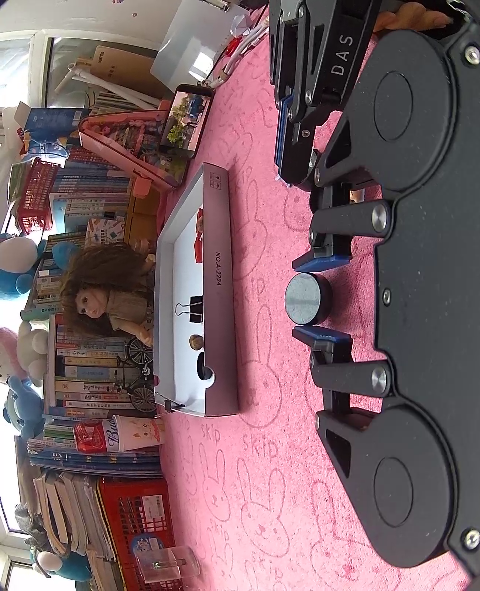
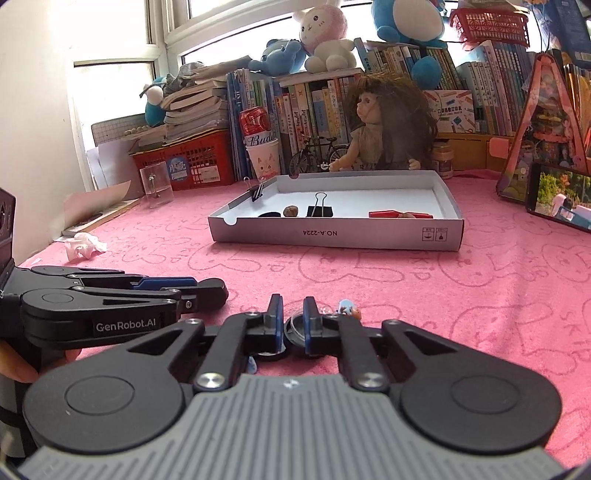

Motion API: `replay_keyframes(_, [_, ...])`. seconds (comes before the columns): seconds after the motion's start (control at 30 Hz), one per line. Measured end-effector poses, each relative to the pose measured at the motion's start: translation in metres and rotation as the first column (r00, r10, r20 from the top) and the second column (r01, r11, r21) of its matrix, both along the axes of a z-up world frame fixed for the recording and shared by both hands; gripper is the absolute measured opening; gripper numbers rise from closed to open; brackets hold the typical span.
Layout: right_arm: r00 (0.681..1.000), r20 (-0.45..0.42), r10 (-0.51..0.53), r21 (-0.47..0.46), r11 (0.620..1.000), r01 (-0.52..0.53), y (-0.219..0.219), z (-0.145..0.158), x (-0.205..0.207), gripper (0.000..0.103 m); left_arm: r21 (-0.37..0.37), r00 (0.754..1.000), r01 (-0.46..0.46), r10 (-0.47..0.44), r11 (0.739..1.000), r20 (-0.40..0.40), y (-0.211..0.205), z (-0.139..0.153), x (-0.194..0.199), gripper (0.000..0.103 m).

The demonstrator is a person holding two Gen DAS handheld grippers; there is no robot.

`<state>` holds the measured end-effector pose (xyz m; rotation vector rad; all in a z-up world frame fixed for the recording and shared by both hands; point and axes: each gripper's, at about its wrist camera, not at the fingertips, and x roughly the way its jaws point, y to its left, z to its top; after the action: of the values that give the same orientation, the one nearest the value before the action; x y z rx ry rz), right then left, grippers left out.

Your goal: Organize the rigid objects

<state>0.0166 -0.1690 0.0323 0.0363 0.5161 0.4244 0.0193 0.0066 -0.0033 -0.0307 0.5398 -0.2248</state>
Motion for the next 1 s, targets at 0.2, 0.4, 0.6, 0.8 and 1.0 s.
replay_keyframes(0.2, [0.999, -0.007, -0.051, -0.035, 0.998, 0.051, -0.002, -0.003, -0.002, 0.044, 0.004, 1.000, 0.001, -0.001, 1.000, -0.003, -0.001, -0.001, -0.001, 0.030])
replay_keyframes(0.4, [0.997, -0.019, -0.078, -0.014, 0.997, 0.077, -0.007, -0.004, -0.001, 0.054, 0.005, 1.000, -0.001, 0.001, 1.000, -0.005, -0.001, -0.002, 0.000, 0.030])
replay_keyframes(0.6, [0.991, 0.001, -0.134, 0.005, 0.991, 0.134, -0.016, -0.003, -0.003, 0.061, 0.005, 1.000, -0.007, 0.007, 1.000, -0.008, -0.001, -0.003, 0.000, 0.030])
replay_keyframes(0.8, [0.984, -0.013, -0.179, -0.006, 0.984, 0.179, -0.029, -0.006, -0.003, 0.062, 0.003, 1.000, -0.013, 0.013, 1.000, -0.011, 0.000, -0.004, 0.001, 0.030])
replay_keyframes(1.0, [0.986, -0.022, -0.163, -0.029, 0.986, 0.163, -0.026, -0.011, -0.003, 0.062, 0.004, 1.000, -0.010, 0.010, 1.000, -0.009, -0.001, -0.003, 0.001, 0.030])
